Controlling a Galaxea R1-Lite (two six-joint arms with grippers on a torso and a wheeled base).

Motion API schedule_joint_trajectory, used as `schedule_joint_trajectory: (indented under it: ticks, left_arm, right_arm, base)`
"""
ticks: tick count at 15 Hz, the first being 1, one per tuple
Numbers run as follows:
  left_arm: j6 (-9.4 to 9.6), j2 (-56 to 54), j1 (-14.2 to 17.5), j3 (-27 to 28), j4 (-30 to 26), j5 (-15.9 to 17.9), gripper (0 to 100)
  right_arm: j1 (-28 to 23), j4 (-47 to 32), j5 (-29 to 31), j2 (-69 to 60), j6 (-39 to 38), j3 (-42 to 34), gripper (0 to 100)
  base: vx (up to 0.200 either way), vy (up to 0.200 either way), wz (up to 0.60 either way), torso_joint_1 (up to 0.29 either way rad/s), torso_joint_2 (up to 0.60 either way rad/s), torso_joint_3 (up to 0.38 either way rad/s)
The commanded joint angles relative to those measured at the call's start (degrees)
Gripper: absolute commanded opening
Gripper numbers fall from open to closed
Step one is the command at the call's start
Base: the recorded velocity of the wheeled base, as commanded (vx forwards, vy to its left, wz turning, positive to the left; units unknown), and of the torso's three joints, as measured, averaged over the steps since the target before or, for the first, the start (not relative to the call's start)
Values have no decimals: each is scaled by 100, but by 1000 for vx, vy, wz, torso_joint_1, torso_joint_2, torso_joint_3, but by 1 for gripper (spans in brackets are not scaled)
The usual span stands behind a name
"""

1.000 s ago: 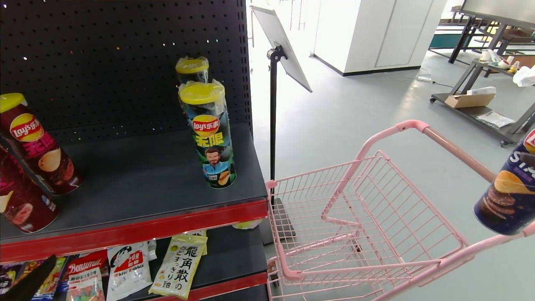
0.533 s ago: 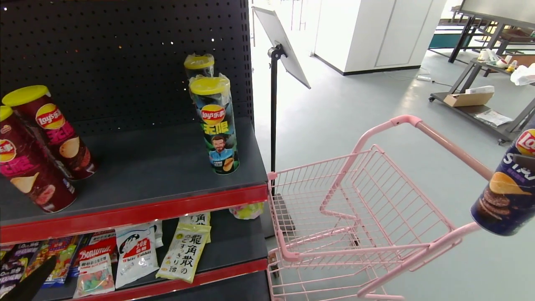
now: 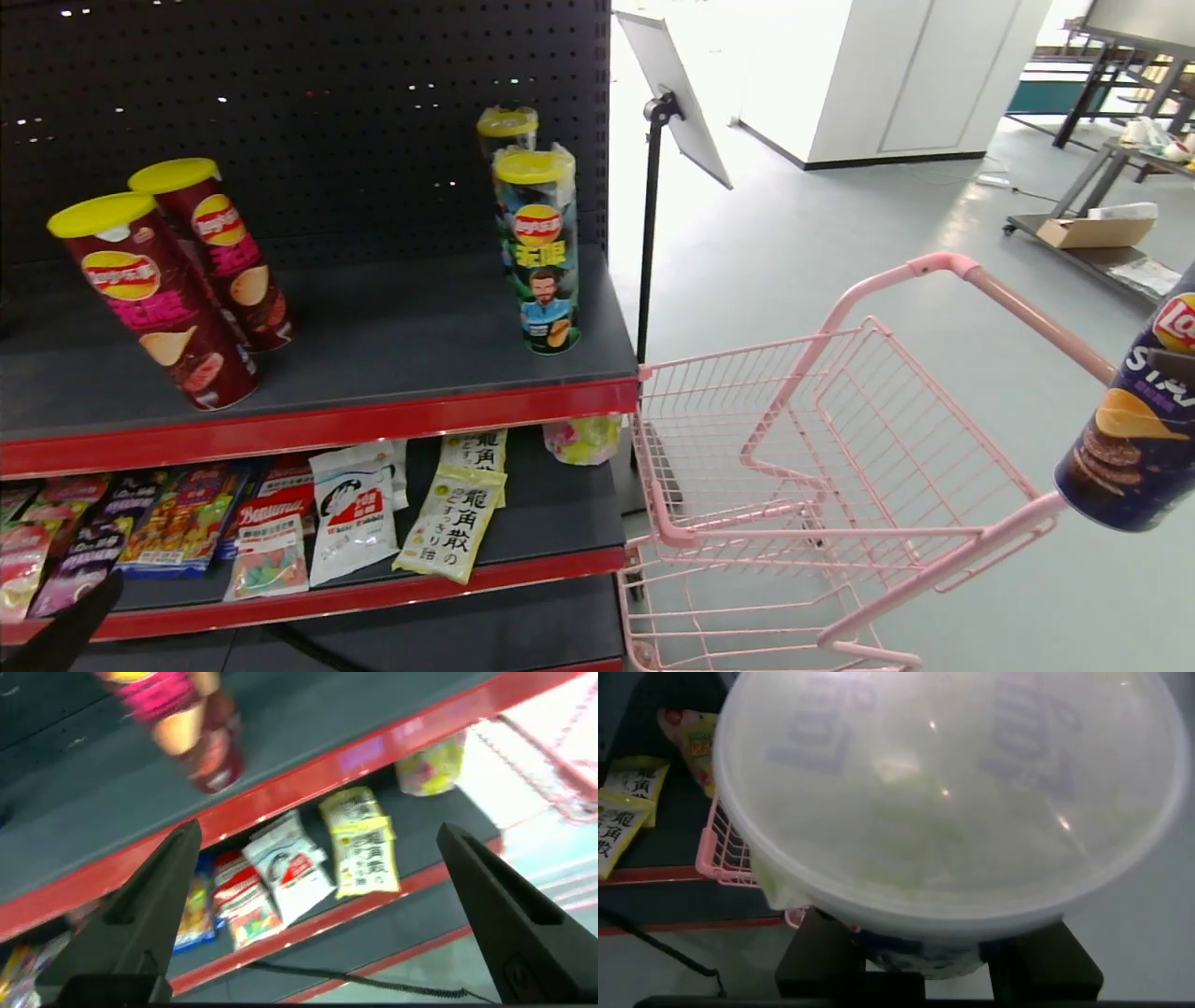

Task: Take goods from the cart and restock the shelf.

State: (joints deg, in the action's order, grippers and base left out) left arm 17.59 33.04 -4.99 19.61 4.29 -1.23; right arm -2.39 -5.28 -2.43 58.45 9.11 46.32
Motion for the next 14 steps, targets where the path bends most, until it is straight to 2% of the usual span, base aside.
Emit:
schedule_joint_trajectory:
  ticks: [1, 4, 7, 10, 11, 13, 14]
  left_arm:
    - [-10, 10, -2, 7, 2, -9, 100]
    - [-1, 45, -2, 7, 2, -9, 100]
    - [-1, 45, -2, -19, 2, -9, 100]
    - [-10, 80, -2, -19, 2, 0, 100]
    - [-10, 80, -2, -19, 2, 0, 100]
    - [-1, 89, -2, -2, 2, 0, 100]
    - [-10, 89, -2, -2, 2, 0, 100]
  right_arm:
    - [2, -8, -4, 17, 3, -36, 0]
    - [-7, 1, -56, -106, -32, -97, 0]
    - [19, 9, -601, -282, -181, -352, 0]
    - [28, 361, -645, -343, -93, -581, 0]
    - [90, 370, -874, -352, -137, -625, 0]
    - [160, 370, -2210, -475, -243, -704, 0]
    - [169, 361, -2596, -554, -251, -748, 0]
  base:
    - [0, 0, 0, 0, 0, 0]
    - [0, 0, 0, 0, 0, 0]
    - [0, 200, 0, 5, 1, -4]
    - [0, 200, 0, 4, 4, 1]
    - [0, 200, 0, -7, 2, 2]
    - [0, 200, 0, -5, 0, 2]
    - [0, 200, 0, 2, 2, 2]
